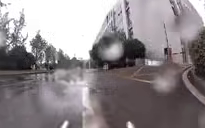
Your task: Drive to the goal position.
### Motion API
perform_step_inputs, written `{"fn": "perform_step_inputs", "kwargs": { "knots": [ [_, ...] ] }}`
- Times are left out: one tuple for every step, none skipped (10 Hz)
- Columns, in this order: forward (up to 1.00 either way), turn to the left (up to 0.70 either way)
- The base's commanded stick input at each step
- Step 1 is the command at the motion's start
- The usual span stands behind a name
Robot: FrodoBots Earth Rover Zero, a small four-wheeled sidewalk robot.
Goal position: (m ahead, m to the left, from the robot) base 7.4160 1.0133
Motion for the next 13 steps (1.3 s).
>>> {"fn": "perform_step_inputs", "kwargs": {
  "knots": [
    [0.45, 0.27],
    [0.45, 0.27],
    [0.45, 0.24],
    [0.45, 0.14],
    [0.45, 0.04],
    [0.45, 0.0],
    [0.45, 0.0],
    [0.45, 0.0],
    [0.45, 0.0],
    [0.45, 0.0],
    [0.52, 0.0],
    [0.65, 0.0],
    [0.7, 0.0]
  ]
}}
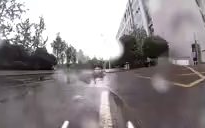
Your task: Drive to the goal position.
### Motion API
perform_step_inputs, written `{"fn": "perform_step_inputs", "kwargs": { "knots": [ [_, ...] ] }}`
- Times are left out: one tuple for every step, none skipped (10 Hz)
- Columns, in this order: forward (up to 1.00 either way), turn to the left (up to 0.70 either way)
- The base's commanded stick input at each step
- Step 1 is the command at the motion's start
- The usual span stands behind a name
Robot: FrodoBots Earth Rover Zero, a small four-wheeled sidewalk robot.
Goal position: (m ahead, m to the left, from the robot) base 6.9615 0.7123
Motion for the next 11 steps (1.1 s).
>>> {"fn": "perform_step_inputs", "kwargs": {
  "knots": [
    [0.7, 0.0],
    [0.7, 0.0],
    [0.7, -0.01],
    [0.7, -0.13],
    [0.7, -0.14],
    [0.7, -0.14],
    [0.7, -0.14],
    [0.7, -0.14],
    [0.7, -0.14],
    [0.7, -0.14],
    [0.7, -0.07]
  ]
}}
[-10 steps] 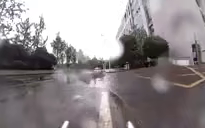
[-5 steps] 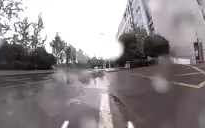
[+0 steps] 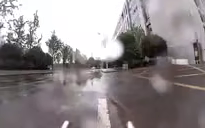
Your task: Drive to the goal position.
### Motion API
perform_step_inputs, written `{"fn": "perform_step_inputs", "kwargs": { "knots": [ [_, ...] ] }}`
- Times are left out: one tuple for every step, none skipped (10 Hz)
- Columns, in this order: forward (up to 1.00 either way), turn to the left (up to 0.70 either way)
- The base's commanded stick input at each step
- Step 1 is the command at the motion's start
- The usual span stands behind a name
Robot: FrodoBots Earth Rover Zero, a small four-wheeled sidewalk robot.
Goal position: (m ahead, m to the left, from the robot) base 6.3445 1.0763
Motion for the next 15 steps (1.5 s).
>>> {"fn": "perform_step_inputs", "kwargs": {
  "knots": [
    [0.7, 0.0],
    [0.7, 0.0],
    [0.7, 0.0],
    [0.7, 0.0],
    [0.7, 0.0],
    [0.7, 0.0],
    [0.7, 0.0],
    [0.7, 0.14],
    [0.7, 0.14],
    [0.7, 0.14],
    [0.7, 0.14],
    [0.7, 0.14],
    [0.7, 0.14],
    [0.7, 0.09],
    [0.7, 0.03]
  ]
}}
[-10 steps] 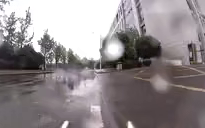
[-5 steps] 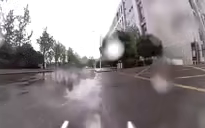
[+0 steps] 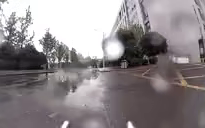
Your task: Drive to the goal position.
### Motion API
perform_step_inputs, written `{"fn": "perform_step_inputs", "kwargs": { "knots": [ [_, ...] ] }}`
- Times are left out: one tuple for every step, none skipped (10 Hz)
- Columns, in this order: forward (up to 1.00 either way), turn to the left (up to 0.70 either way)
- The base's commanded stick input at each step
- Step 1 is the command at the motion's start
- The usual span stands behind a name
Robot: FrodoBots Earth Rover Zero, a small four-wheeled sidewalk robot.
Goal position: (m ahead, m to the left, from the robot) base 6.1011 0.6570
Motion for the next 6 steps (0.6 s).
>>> {"fn": "perform_step_inputs", "kwargs": {
  "knots": [
    [0.7, 0.0],
    [0.7, 0.0],
    [0.7, 0.0],
    [0.7, 0.0],
    [0.7, 0.0],
    [0.7, 0.0]
  ]
}}
